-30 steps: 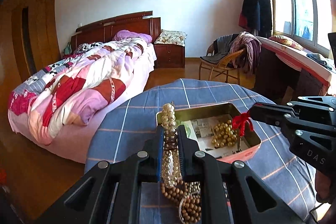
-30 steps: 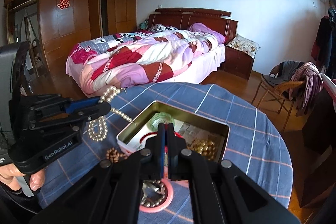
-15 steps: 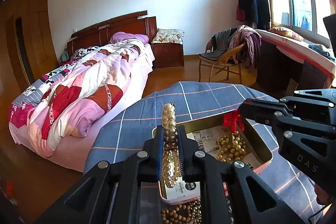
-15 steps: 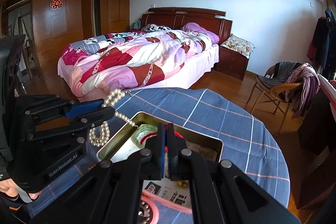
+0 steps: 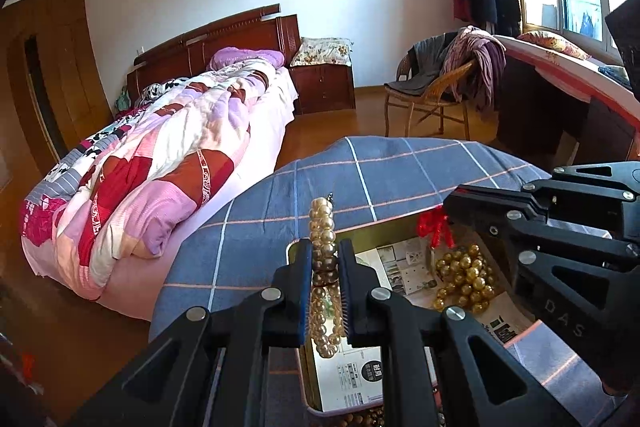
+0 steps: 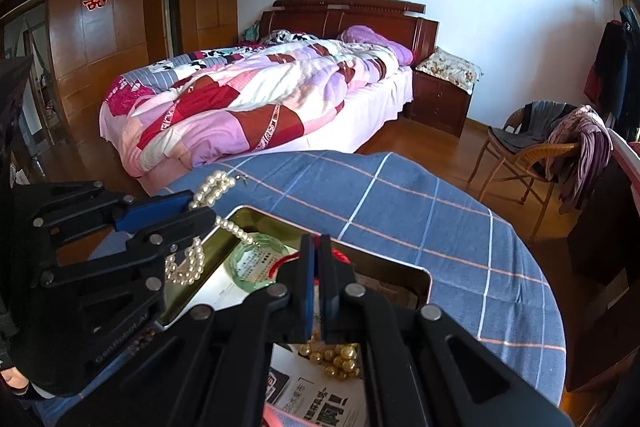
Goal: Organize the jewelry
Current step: 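Lower the pearls into the tin with the left tool while the right tool drops the red ribbon in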
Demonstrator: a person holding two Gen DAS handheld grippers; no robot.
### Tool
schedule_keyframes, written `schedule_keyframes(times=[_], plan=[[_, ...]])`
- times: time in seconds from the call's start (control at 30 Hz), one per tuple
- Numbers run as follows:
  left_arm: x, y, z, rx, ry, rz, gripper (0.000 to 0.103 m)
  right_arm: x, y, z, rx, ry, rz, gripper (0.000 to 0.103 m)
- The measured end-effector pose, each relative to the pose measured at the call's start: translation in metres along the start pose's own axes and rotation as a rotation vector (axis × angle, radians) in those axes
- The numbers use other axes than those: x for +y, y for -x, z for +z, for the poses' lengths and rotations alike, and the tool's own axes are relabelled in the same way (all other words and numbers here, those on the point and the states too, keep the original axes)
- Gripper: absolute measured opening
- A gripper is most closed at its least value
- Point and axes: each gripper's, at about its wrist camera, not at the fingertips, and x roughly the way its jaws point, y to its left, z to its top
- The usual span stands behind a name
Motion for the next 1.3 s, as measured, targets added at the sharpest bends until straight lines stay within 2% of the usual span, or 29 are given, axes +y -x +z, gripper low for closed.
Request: schedule_keyframes(times=[0.87,1.2,1.3], plan=[[-0.001,-0.030,-0.012,0.063,-0.003,0.013,0.012,0.002,-0.029,-0.007,0.052,0.031,-0.030,0.003],[-0.001,-0.031,-0.016,0.070,-0.001,0.018,0.012,0.002,-0.030,-0.008,0.054,0.034,-0.035,0.003],[-0.001,-0.027,-0.016,0.045,-0.005,0.032,0.012,-0.001,-0.030,-0.011,0.054,0.040,-0.047,0.004]])
